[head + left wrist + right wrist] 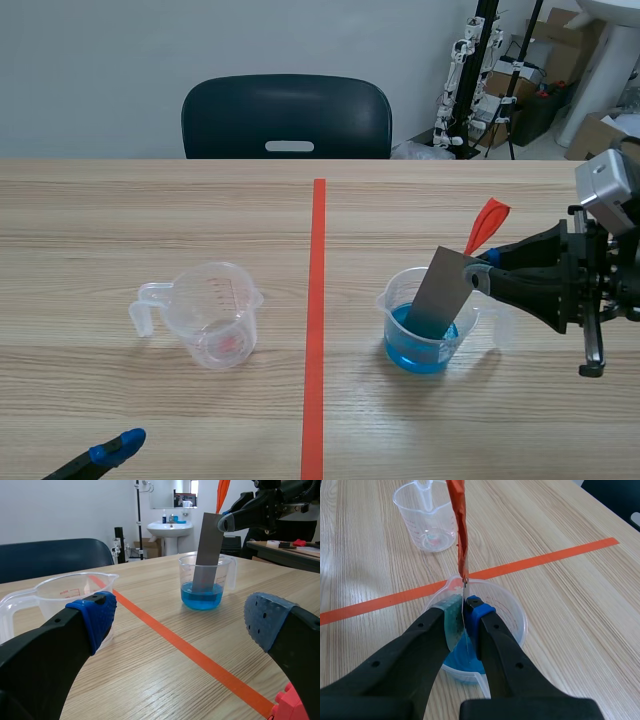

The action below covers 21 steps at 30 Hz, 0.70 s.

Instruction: Do the redox reaction experiment. hold the plate still in the solution

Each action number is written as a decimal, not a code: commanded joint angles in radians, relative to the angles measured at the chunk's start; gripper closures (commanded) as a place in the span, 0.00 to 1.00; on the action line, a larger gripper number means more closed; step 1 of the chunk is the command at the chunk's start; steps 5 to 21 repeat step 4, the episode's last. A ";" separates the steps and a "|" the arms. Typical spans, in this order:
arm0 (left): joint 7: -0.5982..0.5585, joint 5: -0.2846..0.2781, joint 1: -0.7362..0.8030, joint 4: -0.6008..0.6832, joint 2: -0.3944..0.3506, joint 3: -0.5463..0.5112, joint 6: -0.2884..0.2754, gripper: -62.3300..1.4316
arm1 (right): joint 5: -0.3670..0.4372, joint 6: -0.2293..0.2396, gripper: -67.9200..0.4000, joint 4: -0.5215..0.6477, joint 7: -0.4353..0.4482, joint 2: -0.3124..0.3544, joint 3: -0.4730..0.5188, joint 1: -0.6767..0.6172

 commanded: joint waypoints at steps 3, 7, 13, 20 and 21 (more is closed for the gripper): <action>-0.018 -0.003 0.008 0.019 -0.001 -0.002 0.002 0.14 | 0.015 0.001 0.99 0.012 0.023 0.010 0.016 0.012; -0.018 -0.003 0.008 0.019 -0.001 -0.002 0.002 0.14 | 0.015 0.001 0.99 0.012 0.023 0.010 0.016 0.012; -0.018 -0.003 0.008 0.019 -0.001 -0.002 0.002 0.14 | 0.015 0.001 0.99 0.012 0.023 0.010 0.016 0.012; -0.018 -0.003 0.008 0.019 -0.001 -0.002 0.002 0.14 | 0.015 0.001 0.99 0.012 0.023 0.010 0.016 0.012; -0.018 -0.003 0.008 0.019 -0.001 -0.002 0.002 0.14 | 0.015 0.001 0.99 0.012 0.023 0.010 0.016 0.012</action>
